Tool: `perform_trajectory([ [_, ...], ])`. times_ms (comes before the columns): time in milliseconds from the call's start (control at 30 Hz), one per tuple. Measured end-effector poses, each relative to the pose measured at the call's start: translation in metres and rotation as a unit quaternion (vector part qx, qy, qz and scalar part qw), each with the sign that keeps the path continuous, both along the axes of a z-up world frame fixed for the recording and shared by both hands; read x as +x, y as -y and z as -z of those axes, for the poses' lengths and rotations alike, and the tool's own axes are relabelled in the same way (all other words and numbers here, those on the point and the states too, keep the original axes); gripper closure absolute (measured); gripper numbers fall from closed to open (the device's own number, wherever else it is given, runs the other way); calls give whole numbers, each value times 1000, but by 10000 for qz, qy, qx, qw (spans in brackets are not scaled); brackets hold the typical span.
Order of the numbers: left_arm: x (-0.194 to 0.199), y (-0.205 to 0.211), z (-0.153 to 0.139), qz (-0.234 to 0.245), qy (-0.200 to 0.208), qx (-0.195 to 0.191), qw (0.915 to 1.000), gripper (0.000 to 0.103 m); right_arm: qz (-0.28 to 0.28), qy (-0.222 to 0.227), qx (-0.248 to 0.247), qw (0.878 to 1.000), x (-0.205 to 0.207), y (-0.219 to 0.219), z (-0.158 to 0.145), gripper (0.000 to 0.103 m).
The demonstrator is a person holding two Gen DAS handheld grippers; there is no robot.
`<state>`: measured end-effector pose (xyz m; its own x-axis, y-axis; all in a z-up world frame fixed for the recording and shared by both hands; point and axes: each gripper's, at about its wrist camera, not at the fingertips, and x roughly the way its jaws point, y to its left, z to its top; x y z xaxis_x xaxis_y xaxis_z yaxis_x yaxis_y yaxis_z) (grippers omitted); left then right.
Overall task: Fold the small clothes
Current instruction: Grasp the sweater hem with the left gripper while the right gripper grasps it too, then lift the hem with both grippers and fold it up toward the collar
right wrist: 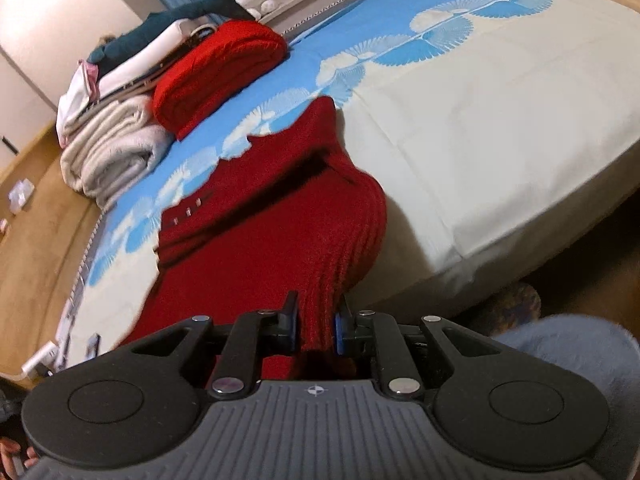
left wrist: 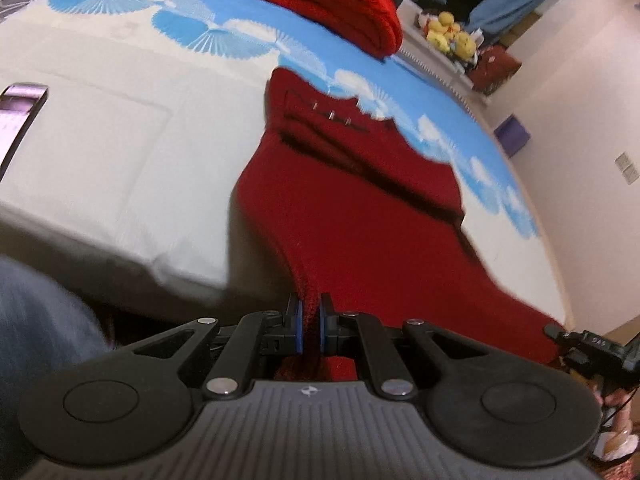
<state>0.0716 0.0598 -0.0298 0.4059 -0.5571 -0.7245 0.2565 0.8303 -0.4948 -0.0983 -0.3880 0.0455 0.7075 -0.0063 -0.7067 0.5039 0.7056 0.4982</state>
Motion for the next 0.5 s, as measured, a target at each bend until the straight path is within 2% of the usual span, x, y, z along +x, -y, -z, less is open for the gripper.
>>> perform_trajectory([
  [200,73,26,-23,-94,183,-78,9998,96,251,184,233,9992,72,41,-8,88],
  [400,205,71,-24,-597,107,-92,9981,96,668,-29,418,9969,198,103,13,94],
  [500,291,94,3,-1250,-99,-61,9921,94,1300,-301,712,9885,273,143,47,91],
])
